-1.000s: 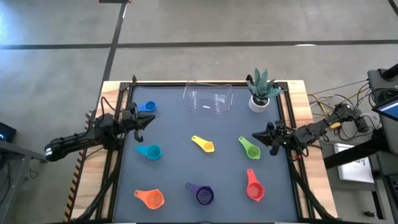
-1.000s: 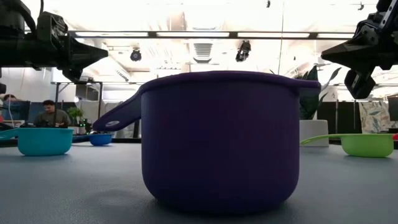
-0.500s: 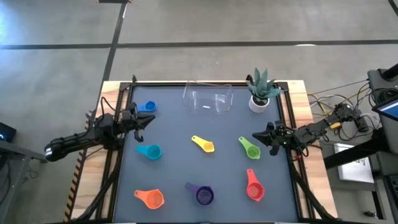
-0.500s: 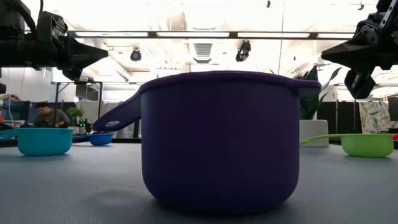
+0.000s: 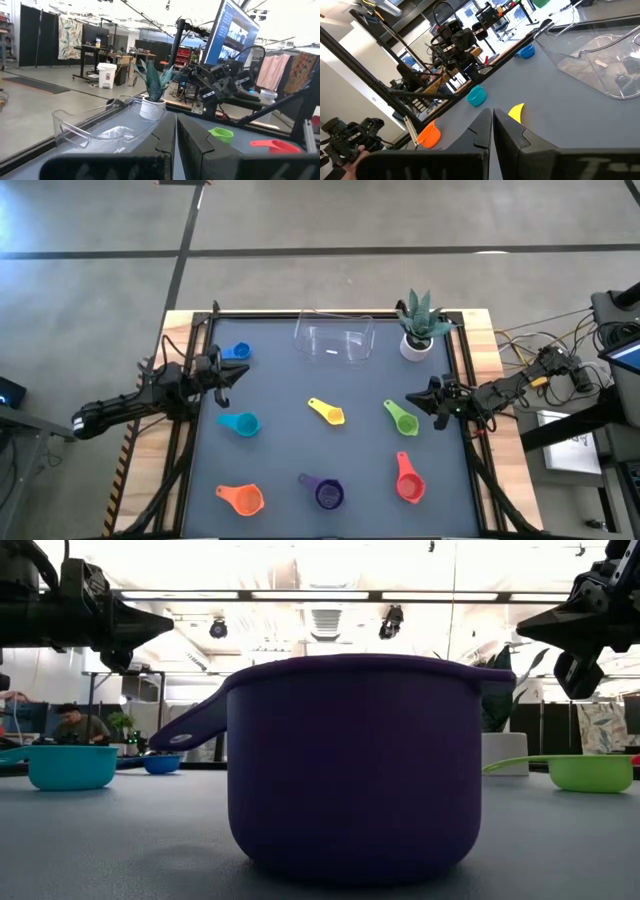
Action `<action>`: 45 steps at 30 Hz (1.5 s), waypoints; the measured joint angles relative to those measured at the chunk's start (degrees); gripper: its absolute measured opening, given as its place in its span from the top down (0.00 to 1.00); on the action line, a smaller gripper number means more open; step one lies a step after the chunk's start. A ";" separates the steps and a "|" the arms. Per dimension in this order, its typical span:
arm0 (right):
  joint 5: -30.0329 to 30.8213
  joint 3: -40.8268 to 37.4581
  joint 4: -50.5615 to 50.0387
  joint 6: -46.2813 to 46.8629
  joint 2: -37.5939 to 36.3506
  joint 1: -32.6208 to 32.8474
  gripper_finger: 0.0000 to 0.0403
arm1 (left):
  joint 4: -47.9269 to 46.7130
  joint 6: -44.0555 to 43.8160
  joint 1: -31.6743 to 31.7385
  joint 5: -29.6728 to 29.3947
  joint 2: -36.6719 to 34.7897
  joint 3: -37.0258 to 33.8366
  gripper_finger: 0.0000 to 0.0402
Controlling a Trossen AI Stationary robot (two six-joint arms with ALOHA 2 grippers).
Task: Nest measuring cups in basket
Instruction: Stack the orange measuring cup on top of the violet measuring cup
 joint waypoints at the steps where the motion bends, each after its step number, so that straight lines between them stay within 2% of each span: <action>1: 0.00 0.01 0.00 0.00 0.00 0.01 0.98 | 0.00 -0.74 -0.02 0.00 0.01 0.01 1.00; 3: 0.00 0.00 -0.01 -0.01 0.00 0.00 0.98 | -0.25 -1.50 0.00 0.04 0.01 0.00 1.00; 6: 0.01 0.01 0.00 -0.01 0.02 0.00 0.98 | -0.90 3.81 0.00 1.82 0.02 0.53 1.00; 9: 0.00 0.01 0.00 -0.01 0.01 0.01 0.98 | -6.84 7.45 -0.26 3.20 1.38 5.42 1.00; 12: 0.01 0.01 0.00 -0.01 0.02 0.00 0.98 | -16.39 8.70 -0.89 2.53 5.89 12.42 1.00; 16: 0.01 0.01 0.00 0.00 0.01 0.02 0.98 | -19.23 8.48 -4.02 2.28 16.67 20.59 1.00; 20: 0.00 0.00 0.01 0.00 0.02 0.00 0.98 | -19.51 7.57 -10.95 -0.24 31.19 29.32 1.00; 22: 0.01 0.01 -0.02 -0.01 0.02 0.00 0.98 | -22.57 8.58 -16.12 -2.73 38.80 34.68 1.00; 25: -0.01 0.01 -0.02 0.01 0.02 0.02 0.98 | -33.53 8.63 -25.20 -10.39 49.80 43.85 1.00; 29: -0.01 0.00 -0.03 -0.01 0.02 0.01 0.98 | -49.99 -0.16 -37.36 -20.43 62.28 55.29 1.00; 32: -0.01 0.01 -0.02 -0.01 0.02 0.02 0.98 | -56.54 -8.61 -44.24 -22.72 68.93 61.13 1.00; 37: 0.00 0.01 0.00 -0.01 0.02 0.01 0.98 | -58.10 -22.66 -51.50 -19.84 75.47 64.51 0.95; 45: -0.01 0.01 -0.01 0.00 0.02 0.02 0.98 | -57.39 -44.21 -58.74 -14.05 79.55 59.15 0.67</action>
